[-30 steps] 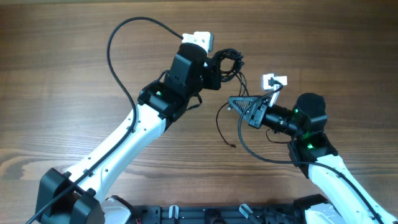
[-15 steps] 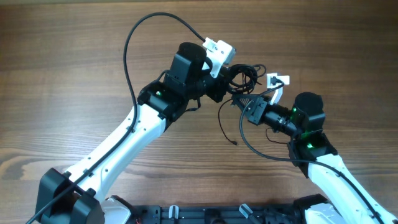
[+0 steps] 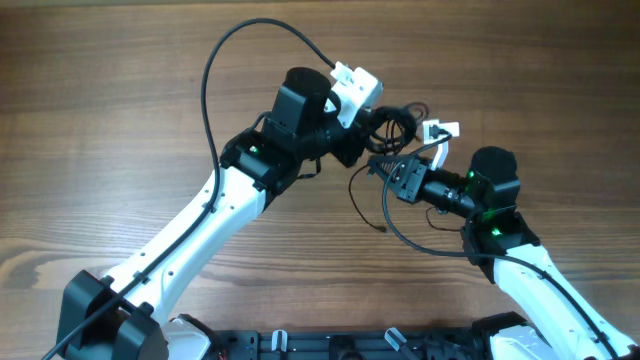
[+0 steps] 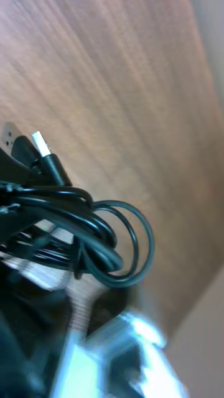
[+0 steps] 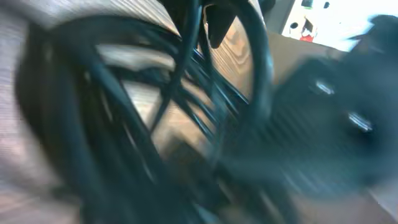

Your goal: Untangle cables

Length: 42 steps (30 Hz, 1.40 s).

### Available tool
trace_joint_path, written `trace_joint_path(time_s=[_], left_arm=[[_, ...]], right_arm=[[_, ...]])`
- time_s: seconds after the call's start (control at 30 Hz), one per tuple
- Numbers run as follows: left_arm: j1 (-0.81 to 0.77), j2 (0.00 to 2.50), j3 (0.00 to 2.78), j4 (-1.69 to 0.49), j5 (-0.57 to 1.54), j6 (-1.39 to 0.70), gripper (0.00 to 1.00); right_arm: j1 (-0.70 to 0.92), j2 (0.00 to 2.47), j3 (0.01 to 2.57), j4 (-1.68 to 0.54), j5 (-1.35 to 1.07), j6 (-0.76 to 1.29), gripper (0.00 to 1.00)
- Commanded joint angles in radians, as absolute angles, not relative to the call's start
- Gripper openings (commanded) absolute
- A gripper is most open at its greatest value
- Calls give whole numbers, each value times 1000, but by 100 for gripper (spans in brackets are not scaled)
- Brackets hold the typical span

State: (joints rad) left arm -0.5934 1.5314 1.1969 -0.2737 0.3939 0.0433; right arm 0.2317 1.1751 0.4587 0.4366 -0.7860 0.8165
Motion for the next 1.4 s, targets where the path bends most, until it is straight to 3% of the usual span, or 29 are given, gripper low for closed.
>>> trace_joint_path(time_s=[0.0, 0.07, 0.2, 0.23, 0.3, 0.43, 0.6, 0.87, 1.03, 1.37], left_arm=[[-594, 1522, 1203, -359, 463, 177, 4], [-594, 1522, 1203, -370, 465, 170, 4], [-591, 1522, 1203, -286, 467, -7, 4], [-590, 1522, 1203, -268, 466, -49, 4], [-576, 1522, 1203, -263, 443, -112, 4], [-459, 1522, 1203, -270, 454, -461, 4], [-303, 1522, 1203, -270, 783, -527, 4], [-279, 1522, 1203, -271, 981, -616, 4], [-279, 1522, 1203, -307, 1003, -671, 4], [-281, 1522, 1203, -342, 1092, -671, 4]], right_arm=[[225, 1185, 465, 491, -783, 845, 4], [225, 1185, 465, 467, -734, 845, 9], [225, 1185, 465, 451, -727, 838, 43], [225, 1185, 465, 456, -727, 838, 59], [207, 1184, 465, 463, -738, 836, 99], [50, 1167, 465, 463, -892, 815, 100], [-118, 1170, 464, 465, -935, 780, 100], [-15, 1175, 464, 480, -912, 577, 100], [75, 1174, 464, 581, -817, 568, 100], [80, 1175, 464, 614, -710, 576, 99]])
